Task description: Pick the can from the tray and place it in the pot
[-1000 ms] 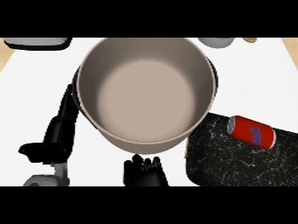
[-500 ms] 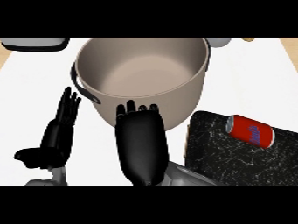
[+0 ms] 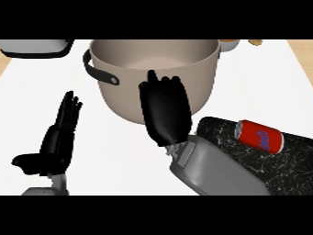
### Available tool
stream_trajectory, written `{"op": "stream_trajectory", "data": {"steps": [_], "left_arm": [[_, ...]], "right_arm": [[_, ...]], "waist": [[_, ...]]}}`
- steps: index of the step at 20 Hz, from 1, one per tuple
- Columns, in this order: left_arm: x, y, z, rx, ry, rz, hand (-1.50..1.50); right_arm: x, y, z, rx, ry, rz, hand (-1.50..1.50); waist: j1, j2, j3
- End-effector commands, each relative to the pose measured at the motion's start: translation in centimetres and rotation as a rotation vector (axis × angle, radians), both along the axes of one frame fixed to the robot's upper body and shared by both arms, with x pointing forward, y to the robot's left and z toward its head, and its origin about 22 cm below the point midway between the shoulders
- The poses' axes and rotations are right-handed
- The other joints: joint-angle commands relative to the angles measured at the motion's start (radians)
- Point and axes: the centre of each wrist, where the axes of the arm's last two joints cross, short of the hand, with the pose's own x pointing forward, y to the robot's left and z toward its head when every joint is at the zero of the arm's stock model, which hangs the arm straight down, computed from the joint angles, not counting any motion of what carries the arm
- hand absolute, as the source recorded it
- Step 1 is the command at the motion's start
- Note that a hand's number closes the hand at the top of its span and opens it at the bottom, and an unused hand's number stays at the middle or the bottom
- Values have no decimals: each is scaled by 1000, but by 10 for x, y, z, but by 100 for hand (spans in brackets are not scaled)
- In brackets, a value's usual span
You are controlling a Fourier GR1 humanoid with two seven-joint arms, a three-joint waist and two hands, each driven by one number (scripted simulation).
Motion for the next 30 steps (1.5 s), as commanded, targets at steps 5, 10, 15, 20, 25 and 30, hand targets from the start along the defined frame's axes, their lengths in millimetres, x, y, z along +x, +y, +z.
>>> {"op": "stream_trajectory", "data": {"steps": [5,10,15,20,25,30], "left_arm": [[-1,-9,5,6,-16,-15,0],[6,2,8,5,-18,2,0],[1,-8,1,-2,-3,-9,0],[-1,2,2,-3,-23,-14,0],[-10,-11,-5,1,-8,-17,0],[1,-13,6,-9,-25,-2,0]], "right_arm": [[43,-46,-54,-105,233,-121,150],[43,-73,-80,-146,366,-238,150],[33,-76,-82,-17,444,-179,-150],[36,-99,-51,353,270,-105,-150],[36,-108,-42,699,170,-66,-150],[45,-140,-37,826,152,-106,-150]], "waist": [[11,34,-1],[-3,41,-2],[6,42,0],[11,42,3],[15,40,3],[-2,35,1]]}}
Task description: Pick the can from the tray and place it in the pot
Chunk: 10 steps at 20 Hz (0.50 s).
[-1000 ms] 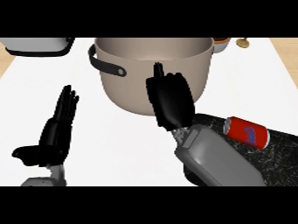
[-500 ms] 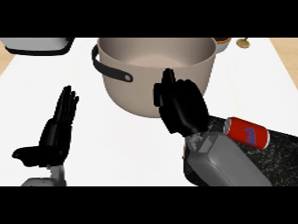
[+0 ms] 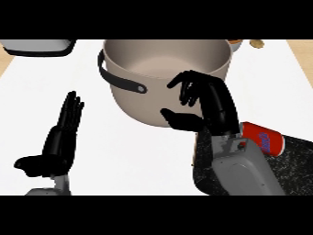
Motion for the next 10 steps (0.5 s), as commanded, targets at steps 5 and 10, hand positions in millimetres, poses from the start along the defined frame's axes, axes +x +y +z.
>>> {"op": "stream_trajectory", "data": {"steps": [5,10], "left_arm": [[-4,5,1,1,-3,-11,0],[-6,-7,-5,-1,4,-7,0]], "right_arm": [[37,-81,-22,147,65,-231,-150],[29,-123,-28,168,28,-221,-150]], "waist": [[-1,43,13],[-10,42,13]]}}
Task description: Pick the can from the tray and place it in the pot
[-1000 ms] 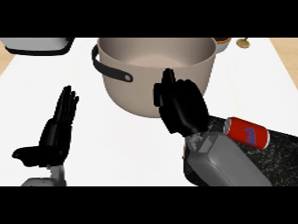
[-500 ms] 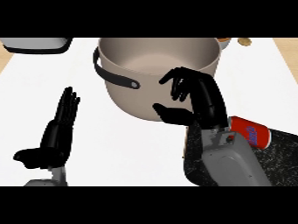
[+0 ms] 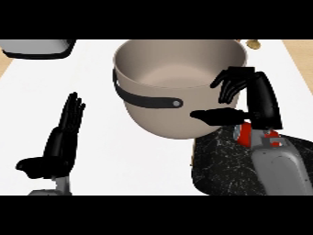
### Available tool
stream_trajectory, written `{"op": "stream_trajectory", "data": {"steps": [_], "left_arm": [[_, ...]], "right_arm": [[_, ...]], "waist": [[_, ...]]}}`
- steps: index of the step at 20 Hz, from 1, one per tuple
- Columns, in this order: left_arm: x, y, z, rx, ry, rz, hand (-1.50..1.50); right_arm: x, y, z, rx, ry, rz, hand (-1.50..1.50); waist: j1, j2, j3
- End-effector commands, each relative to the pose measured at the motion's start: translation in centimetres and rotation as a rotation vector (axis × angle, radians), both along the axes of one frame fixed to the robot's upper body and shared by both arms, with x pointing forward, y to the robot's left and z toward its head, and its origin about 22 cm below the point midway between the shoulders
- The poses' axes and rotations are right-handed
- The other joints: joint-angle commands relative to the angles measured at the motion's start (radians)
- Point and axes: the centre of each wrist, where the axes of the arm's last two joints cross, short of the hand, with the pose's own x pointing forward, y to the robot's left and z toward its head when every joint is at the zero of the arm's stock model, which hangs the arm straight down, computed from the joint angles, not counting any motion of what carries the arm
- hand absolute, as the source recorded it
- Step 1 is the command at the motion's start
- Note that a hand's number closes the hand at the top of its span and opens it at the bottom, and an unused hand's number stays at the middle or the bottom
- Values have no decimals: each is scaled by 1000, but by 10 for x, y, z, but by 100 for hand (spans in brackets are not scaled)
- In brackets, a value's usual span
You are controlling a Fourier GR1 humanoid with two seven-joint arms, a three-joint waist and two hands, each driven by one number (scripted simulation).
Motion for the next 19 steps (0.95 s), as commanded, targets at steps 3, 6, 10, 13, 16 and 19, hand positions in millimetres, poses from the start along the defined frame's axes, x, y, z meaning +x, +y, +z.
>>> {"op": "stream_trajectory", "data": {"steps": [3,6,10,13,16,19], "left_arm": [[7,-7,0,4,-4,-11,0],[-3,5,5,-4,-6,-14,0],[4,-5,9,7,1,-5,0],[0,2,-2,6,11,-7,0],[5,-7,-11,9,-11,10,0],[7,9,-5,1,26,-9,0]], "right_arm": [[27,-71,-21,-18,79,-170,-150],[25,-96,-24,-20,106,-176,-150],[38,-120,-24,-26,80,-194,-150],[34,-151,-19,24,47,-247,-150],[42,-167,-12,50,24,-270,-150],[61,-180,-21,52,19,-297,-150]], "waist": [[1,59,14],[12,54,15],[14,56,15],[-1,51,14],[-8,50,14],[-2,51,14]]}}
